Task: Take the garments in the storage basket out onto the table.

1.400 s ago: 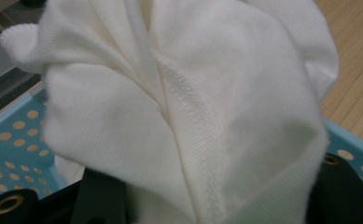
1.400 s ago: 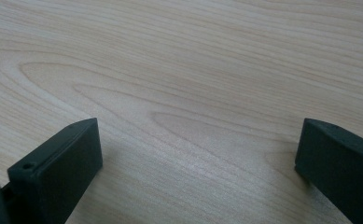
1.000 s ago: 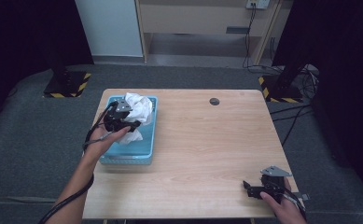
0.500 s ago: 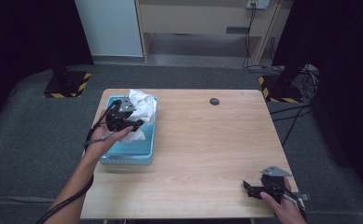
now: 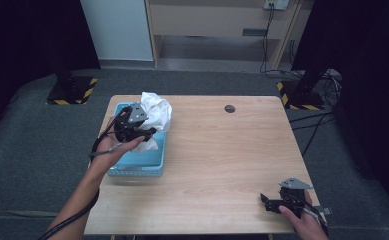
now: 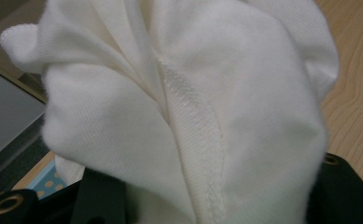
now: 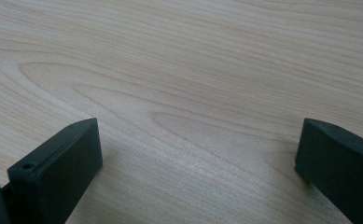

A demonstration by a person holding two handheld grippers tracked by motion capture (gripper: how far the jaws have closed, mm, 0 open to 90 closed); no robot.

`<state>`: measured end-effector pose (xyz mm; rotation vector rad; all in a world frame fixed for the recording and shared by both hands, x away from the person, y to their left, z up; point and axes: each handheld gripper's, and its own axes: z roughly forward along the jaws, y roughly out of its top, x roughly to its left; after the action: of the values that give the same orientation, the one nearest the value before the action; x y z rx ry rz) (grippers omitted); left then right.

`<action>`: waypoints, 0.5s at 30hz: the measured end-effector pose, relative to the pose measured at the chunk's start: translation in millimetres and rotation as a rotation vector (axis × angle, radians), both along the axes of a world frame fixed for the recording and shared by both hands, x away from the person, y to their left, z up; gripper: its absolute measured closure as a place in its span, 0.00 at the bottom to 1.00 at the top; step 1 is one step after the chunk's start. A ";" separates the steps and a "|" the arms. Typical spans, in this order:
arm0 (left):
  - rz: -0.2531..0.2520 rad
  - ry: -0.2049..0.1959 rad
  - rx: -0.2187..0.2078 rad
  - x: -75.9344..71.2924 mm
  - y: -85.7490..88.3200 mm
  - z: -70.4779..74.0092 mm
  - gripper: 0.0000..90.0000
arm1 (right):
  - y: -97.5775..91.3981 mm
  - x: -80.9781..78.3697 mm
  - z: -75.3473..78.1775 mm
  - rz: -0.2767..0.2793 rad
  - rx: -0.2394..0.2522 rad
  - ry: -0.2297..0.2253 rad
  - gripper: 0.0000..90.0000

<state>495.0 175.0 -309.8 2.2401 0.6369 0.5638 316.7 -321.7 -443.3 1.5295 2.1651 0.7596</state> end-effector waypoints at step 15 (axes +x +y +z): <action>-0.039 -0.041 0.010 -13.0 -13.1 10.9 0.50 | 0.0 0.0 0.0 0.000 0.000 0.000 0.01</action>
<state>482.0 161.9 -299.0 2.2401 0.5693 0.5926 316.7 -321.7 -443.3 1.5298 2.1649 0.7597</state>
